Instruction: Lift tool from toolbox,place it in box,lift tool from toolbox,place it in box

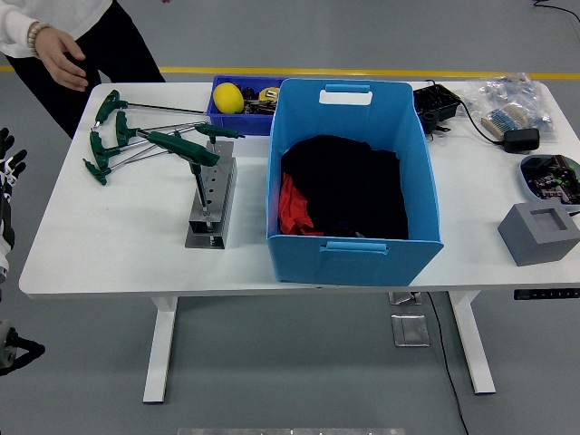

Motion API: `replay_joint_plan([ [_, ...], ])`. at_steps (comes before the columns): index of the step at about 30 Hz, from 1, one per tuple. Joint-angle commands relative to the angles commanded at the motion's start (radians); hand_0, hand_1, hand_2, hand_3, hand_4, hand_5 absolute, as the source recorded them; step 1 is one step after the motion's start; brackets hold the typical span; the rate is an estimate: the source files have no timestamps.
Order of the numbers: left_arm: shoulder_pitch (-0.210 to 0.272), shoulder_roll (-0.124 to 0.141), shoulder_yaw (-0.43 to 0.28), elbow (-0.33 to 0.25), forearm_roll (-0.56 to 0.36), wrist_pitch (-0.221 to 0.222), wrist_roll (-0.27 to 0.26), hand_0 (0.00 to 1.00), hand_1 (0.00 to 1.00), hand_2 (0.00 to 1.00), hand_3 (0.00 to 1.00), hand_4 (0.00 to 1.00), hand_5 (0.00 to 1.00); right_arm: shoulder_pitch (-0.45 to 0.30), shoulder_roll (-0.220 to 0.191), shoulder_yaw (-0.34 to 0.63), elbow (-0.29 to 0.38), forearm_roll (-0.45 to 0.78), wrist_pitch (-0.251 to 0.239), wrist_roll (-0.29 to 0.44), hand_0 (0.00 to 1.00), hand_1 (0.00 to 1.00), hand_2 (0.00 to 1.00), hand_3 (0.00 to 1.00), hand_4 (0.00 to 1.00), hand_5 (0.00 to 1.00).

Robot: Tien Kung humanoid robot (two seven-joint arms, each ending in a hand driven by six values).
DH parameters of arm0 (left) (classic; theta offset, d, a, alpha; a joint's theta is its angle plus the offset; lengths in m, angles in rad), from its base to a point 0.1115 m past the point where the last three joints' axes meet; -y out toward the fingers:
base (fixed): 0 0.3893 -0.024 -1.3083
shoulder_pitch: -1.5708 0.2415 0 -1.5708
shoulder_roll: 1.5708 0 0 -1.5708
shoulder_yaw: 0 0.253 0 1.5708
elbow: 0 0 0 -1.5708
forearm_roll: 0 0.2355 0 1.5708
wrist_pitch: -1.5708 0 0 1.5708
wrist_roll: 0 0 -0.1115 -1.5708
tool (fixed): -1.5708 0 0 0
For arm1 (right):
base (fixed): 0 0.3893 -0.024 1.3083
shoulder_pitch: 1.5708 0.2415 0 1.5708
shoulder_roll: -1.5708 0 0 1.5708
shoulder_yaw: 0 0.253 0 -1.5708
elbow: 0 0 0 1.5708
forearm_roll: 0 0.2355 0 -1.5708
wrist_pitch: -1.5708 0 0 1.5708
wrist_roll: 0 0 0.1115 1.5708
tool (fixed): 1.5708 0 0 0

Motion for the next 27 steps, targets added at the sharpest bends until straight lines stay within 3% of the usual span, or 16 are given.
replay_joint_plan([
  [9, 0.0, 0.004, 0.003, -0.006, 0.028, 0.008, -0.016, 0.868, 0.9, 0.975, 0.945, 0.998, 0.998, 0.001, 0.0, -0.001, 0.0, 0.002, -0.001, -0.001, 0.637, 0.625, 0.706, 0.542, 0.799, 0.583],
  [10, 0.0, 0.005, 0.003, -0.008, 0.038, 0.008, -0.021, 0.853, 0.888, 0.974, 0.998, 0.998, 0.887, 0.001, -0.001, -0.002, 0.0, 0.003, -0.001, 0.0, 0.637, 0.624, 0.707, 0.543, 0.799, 0.583],
  [15, -0.002, 0.014, 0.004, -0.019, 0.083, 0.012, -0.038, 0.853, 0.888, 0.974, 0.998, 0.998, 0.887, 0.002, -0.001, -0.007, 0.0, 0.009, -0.001, 0.0, 0.637, 0.624, 0.707, 0.543, 0.799, 0.583],
  [16, -0.002, 0.016, 0.004, -0.022, 0.092, 0.015, -0.04, 0.857, 0.89, 0.982, 0.998, 0.998, 0.818, 0.002, -0.001, -0.007, 0.0, 0.01, -0.001, 0.0, 0.635, 0.624, 0.706, 0.542, 0.799, 0.582],
  [27, 0.0, 0.038, 0.02, -0.058, 0.136, 0.033, -0.055, 0.861, 0.893, 0.993, 0.998, 0.998, 0.787, 0.0, -0.001, -0.011, 0.0, 0.014, -0.001, -0.001, 0.633, 0.624, 0.706, 0.543, 0.799, 0.581],
])
